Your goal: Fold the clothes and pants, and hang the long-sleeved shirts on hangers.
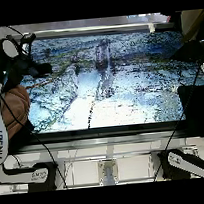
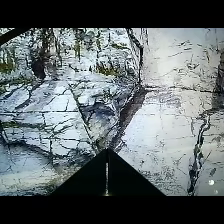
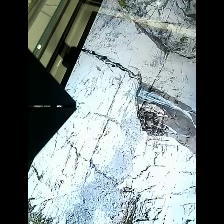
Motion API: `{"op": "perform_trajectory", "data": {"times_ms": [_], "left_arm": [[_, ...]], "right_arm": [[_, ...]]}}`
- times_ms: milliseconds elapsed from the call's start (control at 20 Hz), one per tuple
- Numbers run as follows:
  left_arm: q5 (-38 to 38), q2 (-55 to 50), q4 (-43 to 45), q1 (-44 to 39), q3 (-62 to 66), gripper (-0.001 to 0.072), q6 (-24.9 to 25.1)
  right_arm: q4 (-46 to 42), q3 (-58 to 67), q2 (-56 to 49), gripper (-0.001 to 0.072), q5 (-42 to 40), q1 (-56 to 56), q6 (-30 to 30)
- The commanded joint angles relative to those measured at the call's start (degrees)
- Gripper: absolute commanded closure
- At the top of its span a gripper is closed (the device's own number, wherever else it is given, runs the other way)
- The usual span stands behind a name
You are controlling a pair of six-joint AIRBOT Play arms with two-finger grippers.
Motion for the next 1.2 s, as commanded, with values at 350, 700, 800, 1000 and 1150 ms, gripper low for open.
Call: {"op": "perform_trajectory", "data": {"times_ms": [350,700,800,1000,1150], "left_arm": [[0.02,0.04,0.04,0.02,0.02,0.0698,0.0],[3.52,-1.01,0.55,0.2,0.02,0.0697,0.63],[5.18,-2.51,10.8,0.72,0.02,0.0477,4.46],[3.54,-5.51,33.29,7.82,0.0,0.0041,-7.74],[3.28,-8.63,32.98,17.44,0.0,0.004,-9.25]], "right_arm": [[-0.13,0.04,0.04,0.0681,0.07,0.15,0.11],[-0.15,0.04,0.04,0.0681,0.0,0.15,0.07],[-0.17,0.04,0.04,0.0681,-0.02,0.15,0.07],[-0.2,0.04,0.04,0.0681,-0.26,0.15,0.04],[-0.17,0.04,0.02,0.0681,-2.91,0.15,0.04]]}}
